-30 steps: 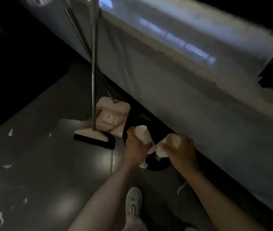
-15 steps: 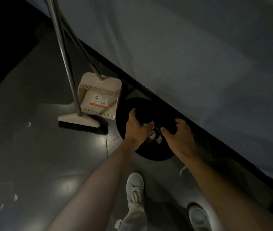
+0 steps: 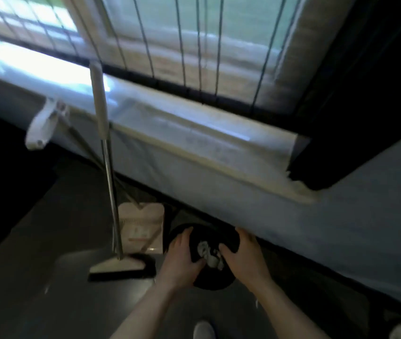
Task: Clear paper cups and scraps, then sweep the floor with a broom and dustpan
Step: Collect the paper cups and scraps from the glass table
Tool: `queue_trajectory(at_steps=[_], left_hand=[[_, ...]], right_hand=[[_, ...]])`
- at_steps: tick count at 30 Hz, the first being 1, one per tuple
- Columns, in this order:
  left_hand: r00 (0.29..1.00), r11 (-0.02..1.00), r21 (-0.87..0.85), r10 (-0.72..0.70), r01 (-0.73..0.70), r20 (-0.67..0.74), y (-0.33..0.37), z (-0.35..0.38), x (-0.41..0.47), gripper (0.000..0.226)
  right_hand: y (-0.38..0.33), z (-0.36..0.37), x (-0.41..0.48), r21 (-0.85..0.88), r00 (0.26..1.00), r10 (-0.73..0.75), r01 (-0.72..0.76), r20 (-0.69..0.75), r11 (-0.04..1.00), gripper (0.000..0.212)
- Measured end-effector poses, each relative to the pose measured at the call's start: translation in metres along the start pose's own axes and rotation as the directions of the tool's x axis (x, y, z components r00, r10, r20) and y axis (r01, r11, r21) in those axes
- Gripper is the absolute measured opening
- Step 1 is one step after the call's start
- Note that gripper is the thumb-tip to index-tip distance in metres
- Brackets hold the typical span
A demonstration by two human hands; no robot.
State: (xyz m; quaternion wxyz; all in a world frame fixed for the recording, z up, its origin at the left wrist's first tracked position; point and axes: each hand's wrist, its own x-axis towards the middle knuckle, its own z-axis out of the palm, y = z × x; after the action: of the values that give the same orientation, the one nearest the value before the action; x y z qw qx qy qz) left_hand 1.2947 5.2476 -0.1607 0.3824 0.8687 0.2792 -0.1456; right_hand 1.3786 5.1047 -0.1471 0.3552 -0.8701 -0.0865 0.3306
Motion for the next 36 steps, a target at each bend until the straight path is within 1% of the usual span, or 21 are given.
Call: queue_trajectory(at_steps=[2, 5, 8, 10, 12, 14, 16, 18, 19, 20, 22, 23, 25, 28, 30, 32, 34, 36], left_hand=[[0.998, 0.998, 0.039, 0.056, -0.058, 0.033, 0.023, -0.004, -0.017, 0.085], [0.976, 0.974, 0.098, 0.197, -0.205, 0.088, 0.082, -0.009, -0.045, 0.088], [0.918, 0.905, 0.187, 0.349, -0.382, 0.186, 0.146, 0.006, -0.076, 0.092], [0.842, 0.814, 0.235, 0.477, -0.532, 0.254, 0.195, 0.024, -0.104, 0.093], [0.729, 0.7, 0.214, 0.623, -0.681, 0.283, 0.248, 0.047, -0.14, 0.093], [0.609, 0.582, 0.184, 0.731, -0.792, 0.307, 0.302, 0.073, -0.186, 0.091], [0.519, 0.501, 0.141, 0.795, -0.854, 0.315, 0.356, 0.105, -0.247, 0.086], [0.463, 0.481, 0.028, 0.825, -0.876, 0.324, 0.399, 0.138, -0.317, 0.079], [0.414, 0.447, -0.016, 0.84, -0.894, 0.349, 0.417, 0.154, -0.352, 0.079], [0.33, 0.371, -0.033, 0.86, -0.928, 0.389, 0.433, 0.171, -0.386, 0.084], [0.108, 0.144, -0.046, 0.888, -0.989, 0.446, 0.458, 0.203, -0.453, 0.096], [0.022, 0.06, -0.07, 0.892, -0.996, 0.452, 0.47, 0.217, -0.487, 0.099], [-0.127, -0.071, -0.137, 0.877, -0.988, 0.463, 0.491, 0.249, -0.555, 0.101], [-0.321, -0.224, -0.245, 0.803, -0.943, 0.502, 0.511, 0.297, -0.65, 0.099], [-0.42, -0.332, -0.258, 0.737, -0.907, 0.53, 0.521, 0.334, -0.705, 0.093], [-0.502, -0.424, -0.272, 0.682, -0.864, 0.531, 0.53, 0.374, -0.756, 0.089], [-0.559, -0.477, -0.302, 0.619, -0.826, 0.552, 0.538, 0.418, -0.803, 0.09], [-0.605, -0.518, -0.335, 0.542, -0.787, 0.583, 0.545, 0.465, -0.844, 0.094]], right_hand=[[-0.006, -0.018, -0.026, -0.005, 0.998, 0.054, -0.054, -0.038, 0.999, 0.068], [-0.012, -0.066, -0.081, -0.021, 0.981, 0.083, -0.088, -0.173, 0.996, 0.068], [-0.002, -0.119, -0.14, 0.027, 0.944, 0.1, -0.096, -0.316, 0.995, 0.068], [0.013, -0.158, -0.186, 0.061, 0.898, 0.122, -0.106, -0.423, 0.992, 0.068], [0.035, -0.197, -0.238, 0.08, 0.832, 0.143, -0.119, -0.536, 0.99, 0.07], [0.062, -0.231, -0.303, 0.096, 0.755, 0.172, -0.144, -0.633, 0.985, 0.069], [0.093, -0.261, -0.377, 0.096, 0.657, 0.205, -0.198, -0.725, 0.975, 0.066], [0.123, -0.282, -0.46, 0.116, 0.53, 0.254, -0.281, -0.809, 0.953, 0.066], [0.137, -0.29, -0.503, 0.132, 0.456, 0.284, -0.336, -0.843, 0.933, 0.067], [0.151, -0.296, -0.544, 0.151, 0.383, 0.312, -0.394, -0.87, 0.907, 0.068], [0.179, -0.301, -0.627, 0.195, 0.259, 0.365, -0.506, -0.894, 0.84, 0.073], [0.192, -0.3, -0.665, 0.228, 0.202, 0.396, -0.555, -0.896, 0.8, 0.075], [0.219, -0.296, -0.738, 0.315, 0.067, 0.454, -0.63, -0.888, 0.71, 0.077], [0.258, -0.282, -0.834, 0.472, -0.139, 0.521, -0.659, -0.842, 0.586, 0.076], [0.285, -0.272, -0.889, 0.575, -0.259, 0.561, -0.64, -0.786, 0.51, 0.075], [0.313, -0.263, -0.935, 0.657, -0.369, 0.577, -0.614, -0.729, 0.437, 0.076], [0.344, -0.258, -0.974, 0.713, -0.445, 0.584, -0.589, -0.679, 0.381, 0.078], [0.376, -0.253, -1.007, 0.76, -0.5, 0.595, -0.555, -0.63, 0.338, 0.081]])
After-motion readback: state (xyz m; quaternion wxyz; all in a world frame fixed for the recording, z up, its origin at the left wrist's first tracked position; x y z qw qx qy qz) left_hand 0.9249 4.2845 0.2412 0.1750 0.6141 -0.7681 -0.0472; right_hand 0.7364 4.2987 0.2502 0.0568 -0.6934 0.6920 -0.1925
